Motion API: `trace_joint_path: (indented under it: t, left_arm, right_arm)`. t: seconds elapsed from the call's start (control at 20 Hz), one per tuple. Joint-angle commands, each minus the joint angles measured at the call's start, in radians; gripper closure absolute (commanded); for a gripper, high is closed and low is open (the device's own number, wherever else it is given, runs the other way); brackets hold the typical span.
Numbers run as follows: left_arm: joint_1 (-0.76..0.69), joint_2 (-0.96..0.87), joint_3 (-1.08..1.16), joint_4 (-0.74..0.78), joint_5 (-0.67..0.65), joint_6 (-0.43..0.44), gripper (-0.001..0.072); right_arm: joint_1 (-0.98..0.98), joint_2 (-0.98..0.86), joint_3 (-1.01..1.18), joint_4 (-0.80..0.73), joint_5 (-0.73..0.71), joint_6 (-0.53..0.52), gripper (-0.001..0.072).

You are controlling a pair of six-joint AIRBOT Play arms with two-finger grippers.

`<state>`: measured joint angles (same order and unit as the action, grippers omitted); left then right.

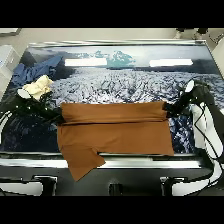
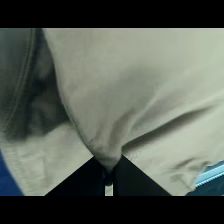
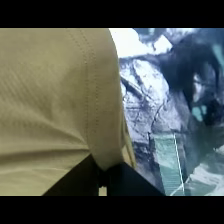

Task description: Fold the clothes and pants, and hang the long-sleeved shirts on hangers.

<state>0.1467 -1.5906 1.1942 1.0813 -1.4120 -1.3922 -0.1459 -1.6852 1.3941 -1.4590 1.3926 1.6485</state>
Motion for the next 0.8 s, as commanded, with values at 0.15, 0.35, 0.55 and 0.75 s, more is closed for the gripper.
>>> trace_joint_path:
  t: [0.15, 0.35, 0.55, 0.75]
  left_arm:
    - [-0.016, -0.005, -0.002, 0.068, 0.036, -0.007, 0.0681]
    - [-0.008, -0.001, 0.016, 0.072, -0.027, -0.007, 0.0199]
    - [0.067, 0.100, -0.003, 0.190, -0.163, -0.007, 0.0174]
    - [0.089, 0.324, -0.372, 0.174, -0.067, 0.001, 0.0175]
  right_arm:
    - [0.000, -0.001, -0.019, -0.005, 0.031, -0.010, 0.0674]
    - [-0.008, 0.001, 0.006, -0.042, 0.103, -0.058, 0.0284]
    - [-0.171, 0.037, 0.056, -0.031, 0.307, -0.045, 0.0139]
    - [-0.263, 0.151, -0.065, -0.023, 0.256, -0.047, 0.0141]
